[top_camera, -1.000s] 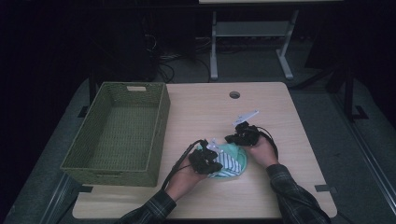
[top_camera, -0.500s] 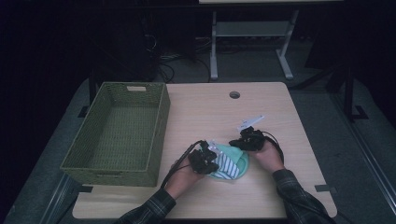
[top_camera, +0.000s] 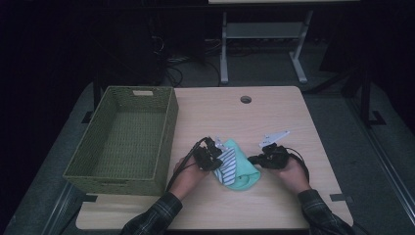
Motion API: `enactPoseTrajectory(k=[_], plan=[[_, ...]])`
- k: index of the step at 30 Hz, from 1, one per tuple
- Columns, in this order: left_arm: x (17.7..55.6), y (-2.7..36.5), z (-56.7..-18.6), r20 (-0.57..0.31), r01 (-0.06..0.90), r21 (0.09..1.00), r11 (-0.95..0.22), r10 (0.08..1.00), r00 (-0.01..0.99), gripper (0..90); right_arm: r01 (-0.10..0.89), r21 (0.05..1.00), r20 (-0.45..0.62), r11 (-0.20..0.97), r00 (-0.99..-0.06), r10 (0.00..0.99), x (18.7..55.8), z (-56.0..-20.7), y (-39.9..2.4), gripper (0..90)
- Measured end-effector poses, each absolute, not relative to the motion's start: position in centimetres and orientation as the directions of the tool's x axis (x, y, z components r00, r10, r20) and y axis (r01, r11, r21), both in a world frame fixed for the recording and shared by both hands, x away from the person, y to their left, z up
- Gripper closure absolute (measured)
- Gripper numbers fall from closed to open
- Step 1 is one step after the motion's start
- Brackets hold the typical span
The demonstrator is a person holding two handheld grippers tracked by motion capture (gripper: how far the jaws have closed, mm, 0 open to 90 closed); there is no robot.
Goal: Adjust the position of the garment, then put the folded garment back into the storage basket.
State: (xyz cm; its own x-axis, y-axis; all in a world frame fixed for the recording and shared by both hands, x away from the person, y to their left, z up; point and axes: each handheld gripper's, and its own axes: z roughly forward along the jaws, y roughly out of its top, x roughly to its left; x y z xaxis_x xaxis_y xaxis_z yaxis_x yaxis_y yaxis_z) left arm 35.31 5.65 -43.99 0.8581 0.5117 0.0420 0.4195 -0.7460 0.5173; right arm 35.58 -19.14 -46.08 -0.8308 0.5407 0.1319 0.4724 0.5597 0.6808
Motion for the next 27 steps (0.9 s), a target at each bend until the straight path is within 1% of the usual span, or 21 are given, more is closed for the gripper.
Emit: enactPoseTrajectory(k=[6, 10, 11, 12, 14, 16, 17, 19, 23, 25, 27], plan=[[35.6, 5.6, -43.9, 0.042, 0.416, 0.521, -0.746, 0.509, 0.86, 89.6, 0.466, 0.684, 0.134, 0.561, -0.836, 0.531, 34.4, -46.1, -19.4, 90.0], [35.7, 6.0, -43.6, 0.014, 0.427, 0.533, -0.73, 0.512, 0.859, 89.1, 0.467, 0.696, 0.133, 0.545, -0.83, 0.542, 34.2, -46.0, -19.7, 89.8], [35.7, 6.1, -43.6, 0.008, 0.427, 0.538, -0.726, 0.511, 0.86, 87.9, 0.469, 0.699, 0.135, 0.54, -0.828, 0.544, 34.1, -46.0, -19.9, 88.0], [35.8, 6.3, -43.4, -0.009, 0.434, 0.55, -0.714, 0.514, 0.858, 86.1, 0.47, 0.701, 0.133, 0.536, -0.825, 0.549, 34.0, -46.0, -20.0, 81.5], [35.8, 6.6, -43.2, -0.026, 0.435, 0.558, -0.706, 0.51, 0.86, 81.7, 0.472, 0.708, 0.127, 0.525, -0.817, 0.563, 33.9, -46.0, -20.4, 75.3], [35.8, 6.8, -42.9, -0.045, 0.438, 0.573, -0.693, 0.507, 0.86, 75.8, 0.477, 0.714, 0.117, 0.513, -0.803, 0.584, 33.6, -46.0, -21.0, 65.3], [35.8, 7.0, -42.8, -0.048, 0.434, 0.578, -0.691, 0.502, 0.863, 71.8, 0.479, 0.717, 0.114, 0.507, -0.798, 0.592, 33.5, -46.0, -21.3, 63.6], [35.7, 7.3, -42.7, -0.05, 0.43, 0.591, -0.682, 0.501, 0.864, 65.2, 0.478, 0.724, 0.098, 0.497, -0.785, 0.612, 33.2, -45.9, -22.0, 55.2], [35.5, 7.6, -42.3, -0.038, 0.403, 0.594, -0.696, 0.476, 0.878, 51.3, 0.481, 0.732, 0.07, 0.482, -0.757, 0.649, 32.8, -46.2, -23.2, 40.8], [35.5, 7.7, -42.1, -0.047, 0.401, 0.589, -0.702, 0.465, 0.884, 44.5, 0.496, 0.729, 0.068, 0.473, -0.739, 0.67, 32.7, -46.5, -23.9, 33.5], [35.5, 7.7, -42.1, -0.053, 0.393, 0.584, -0.71, 0.45, 0.891, 37.2, 0.518, 0.716, 0.075, 0.468, -0.724, 0.686, 32.7, -46.9, -24.4, 29.2]])
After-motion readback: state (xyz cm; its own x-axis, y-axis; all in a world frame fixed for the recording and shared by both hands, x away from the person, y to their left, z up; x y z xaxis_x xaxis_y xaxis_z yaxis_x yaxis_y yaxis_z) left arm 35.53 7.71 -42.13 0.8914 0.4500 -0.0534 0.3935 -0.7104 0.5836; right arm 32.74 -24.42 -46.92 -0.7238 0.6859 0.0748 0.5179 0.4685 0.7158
